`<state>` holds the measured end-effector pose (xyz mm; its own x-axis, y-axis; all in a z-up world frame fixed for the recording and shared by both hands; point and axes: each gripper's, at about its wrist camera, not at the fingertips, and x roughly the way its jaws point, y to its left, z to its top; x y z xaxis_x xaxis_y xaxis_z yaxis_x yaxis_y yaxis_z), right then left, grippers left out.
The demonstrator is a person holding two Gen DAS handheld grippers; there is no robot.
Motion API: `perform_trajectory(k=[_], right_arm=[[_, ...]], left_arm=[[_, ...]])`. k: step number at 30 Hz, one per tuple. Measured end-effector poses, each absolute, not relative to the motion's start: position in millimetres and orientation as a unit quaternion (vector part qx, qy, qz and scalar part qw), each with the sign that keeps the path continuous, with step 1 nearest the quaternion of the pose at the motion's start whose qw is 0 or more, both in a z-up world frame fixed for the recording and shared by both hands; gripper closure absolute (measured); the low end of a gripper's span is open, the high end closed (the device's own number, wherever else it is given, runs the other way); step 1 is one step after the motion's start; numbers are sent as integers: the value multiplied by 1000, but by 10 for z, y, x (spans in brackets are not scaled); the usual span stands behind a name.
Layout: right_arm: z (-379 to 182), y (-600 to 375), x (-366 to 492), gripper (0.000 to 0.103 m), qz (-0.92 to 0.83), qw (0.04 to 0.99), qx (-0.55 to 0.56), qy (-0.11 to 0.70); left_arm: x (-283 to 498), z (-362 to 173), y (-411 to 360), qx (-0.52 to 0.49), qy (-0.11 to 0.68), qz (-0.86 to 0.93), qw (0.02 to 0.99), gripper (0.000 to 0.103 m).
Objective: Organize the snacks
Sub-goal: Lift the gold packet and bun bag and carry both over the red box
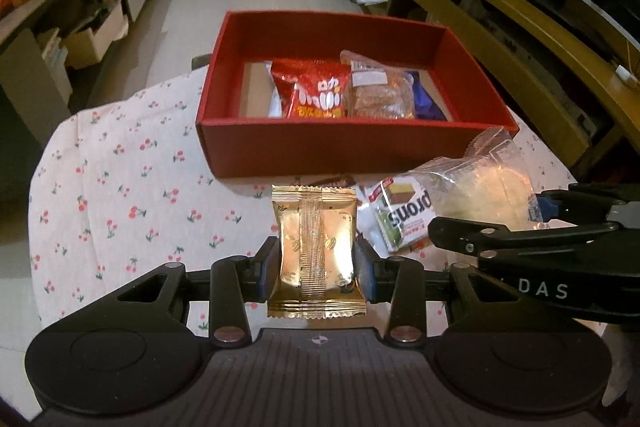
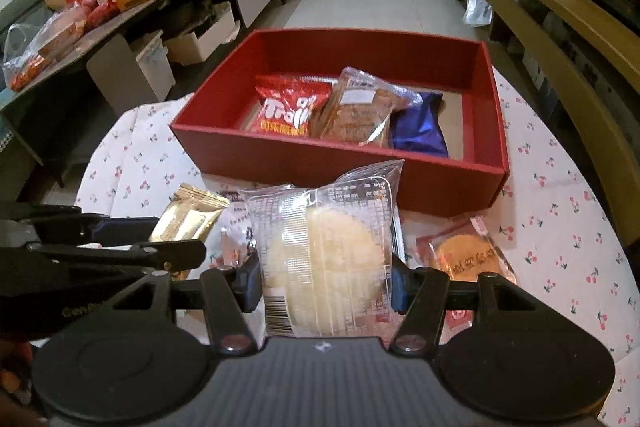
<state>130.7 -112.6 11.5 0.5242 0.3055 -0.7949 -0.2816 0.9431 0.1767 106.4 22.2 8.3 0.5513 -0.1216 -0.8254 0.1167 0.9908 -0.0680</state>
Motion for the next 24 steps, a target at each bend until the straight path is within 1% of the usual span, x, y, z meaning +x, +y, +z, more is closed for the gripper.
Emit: perform_trajectory(k=[24], right_arm=[[238, -1232, 1471, 34, 149, 887, 38, 435]], left_arm=[[1251, 258, 87, 23, 434, -56, 899, 56]])
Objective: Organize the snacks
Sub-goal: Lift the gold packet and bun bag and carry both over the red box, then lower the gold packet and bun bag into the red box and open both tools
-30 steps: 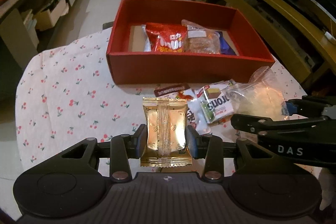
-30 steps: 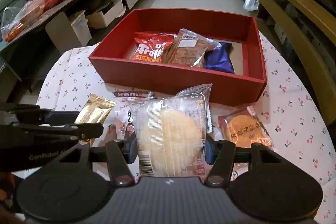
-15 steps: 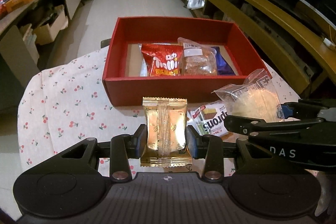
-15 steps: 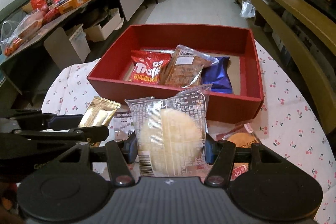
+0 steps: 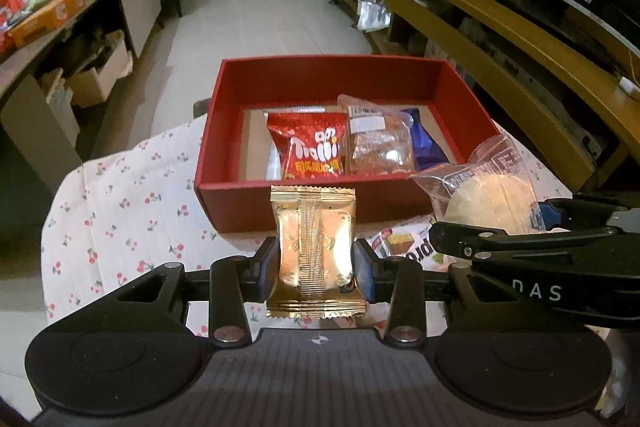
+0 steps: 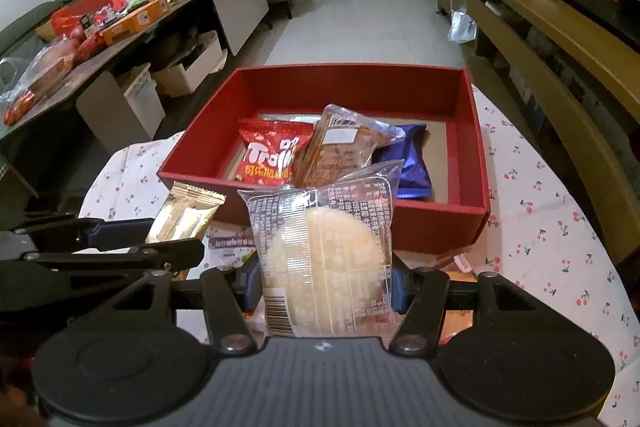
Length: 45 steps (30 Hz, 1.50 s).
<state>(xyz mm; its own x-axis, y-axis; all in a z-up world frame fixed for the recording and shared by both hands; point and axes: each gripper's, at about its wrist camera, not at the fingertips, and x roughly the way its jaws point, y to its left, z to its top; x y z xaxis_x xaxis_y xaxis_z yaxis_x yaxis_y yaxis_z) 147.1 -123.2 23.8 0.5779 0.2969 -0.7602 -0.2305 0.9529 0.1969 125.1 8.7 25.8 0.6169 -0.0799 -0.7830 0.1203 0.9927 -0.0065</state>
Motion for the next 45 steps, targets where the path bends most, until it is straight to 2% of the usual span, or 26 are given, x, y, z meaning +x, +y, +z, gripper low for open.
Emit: perform_trajectory(k=[45], right_arm=[[378, -1260, 1978, 34, 114, 908, 68, 397]], left_arm=[[1756, 436, -1, 44, 394, -24, 918, 56]])
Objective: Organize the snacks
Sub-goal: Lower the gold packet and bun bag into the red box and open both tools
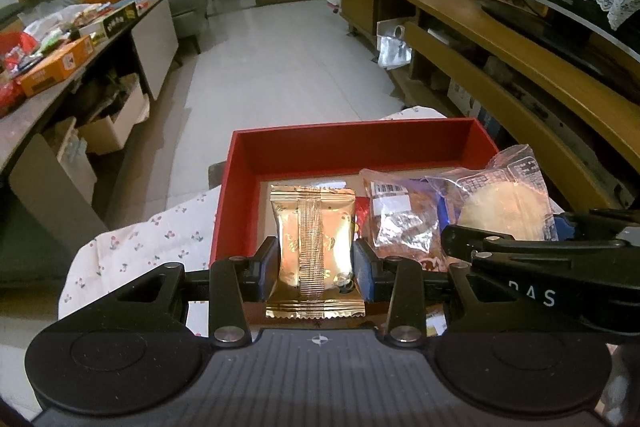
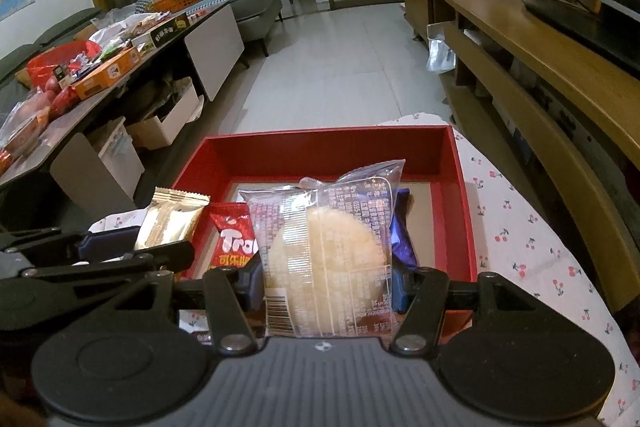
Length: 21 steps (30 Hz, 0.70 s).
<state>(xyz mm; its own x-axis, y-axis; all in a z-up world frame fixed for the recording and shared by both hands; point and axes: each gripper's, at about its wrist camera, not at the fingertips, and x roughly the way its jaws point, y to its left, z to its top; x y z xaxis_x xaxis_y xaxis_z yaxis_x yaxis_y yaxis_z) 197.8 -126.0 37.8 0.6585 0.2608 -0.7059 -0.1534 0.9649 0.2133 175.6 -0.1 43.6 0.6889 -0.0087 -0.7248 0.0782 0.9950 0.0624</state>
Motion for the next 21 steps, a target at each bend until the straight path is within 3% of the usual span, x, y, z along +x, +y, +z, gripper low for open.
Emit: perform_trajectory(k=[21], right_arm=[[248, -1240, 2398, 34, 104, 911, 65, 395]], left_arm=[[2136, 314, -26, 45, 397, -3, 917, 57]])
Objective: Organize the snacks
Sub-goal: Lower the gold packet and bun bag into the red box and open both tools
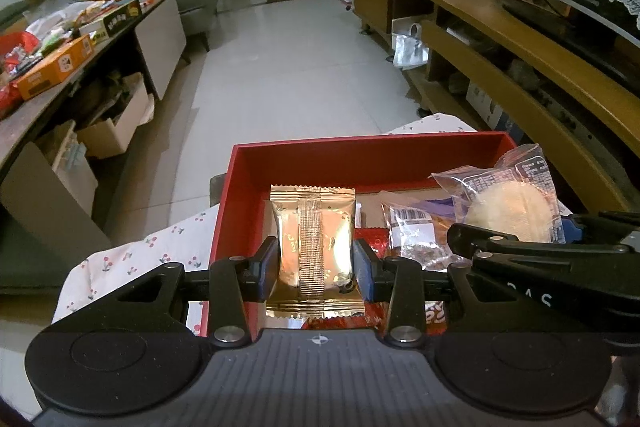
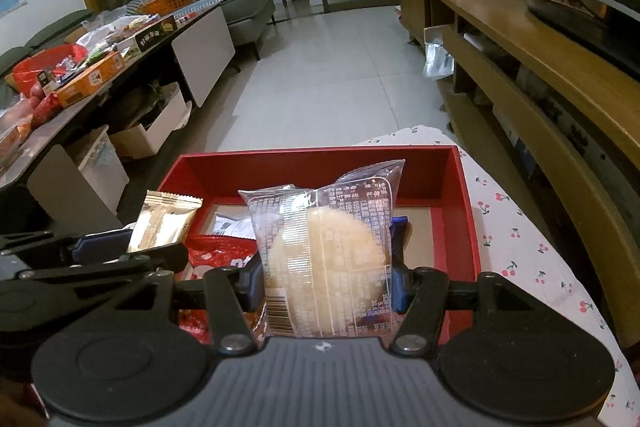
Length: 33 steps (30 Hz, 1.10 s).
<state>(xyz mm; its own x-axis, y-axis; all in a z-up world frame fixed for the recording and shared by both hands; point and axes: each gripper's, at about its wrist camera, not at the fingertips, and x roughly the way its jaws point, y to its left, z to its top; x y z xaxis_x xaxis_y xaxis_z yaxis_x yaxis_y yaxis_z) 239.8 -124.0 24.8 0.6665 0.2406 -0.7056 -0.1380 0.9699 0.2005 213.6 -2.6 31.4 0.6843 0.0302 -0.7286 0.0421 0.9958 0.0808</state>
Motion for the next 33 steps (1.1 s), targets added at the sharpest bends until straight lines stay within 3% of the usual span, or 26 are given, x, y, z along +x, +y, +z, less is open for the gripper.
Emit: perform_trajectory(k=[33], right_arm=[[36, -1131, 2580, 34, 95, 905, 31, 413]], left_arm=[[2296, 81, -39, 48, 422, 14, 905, 56]])
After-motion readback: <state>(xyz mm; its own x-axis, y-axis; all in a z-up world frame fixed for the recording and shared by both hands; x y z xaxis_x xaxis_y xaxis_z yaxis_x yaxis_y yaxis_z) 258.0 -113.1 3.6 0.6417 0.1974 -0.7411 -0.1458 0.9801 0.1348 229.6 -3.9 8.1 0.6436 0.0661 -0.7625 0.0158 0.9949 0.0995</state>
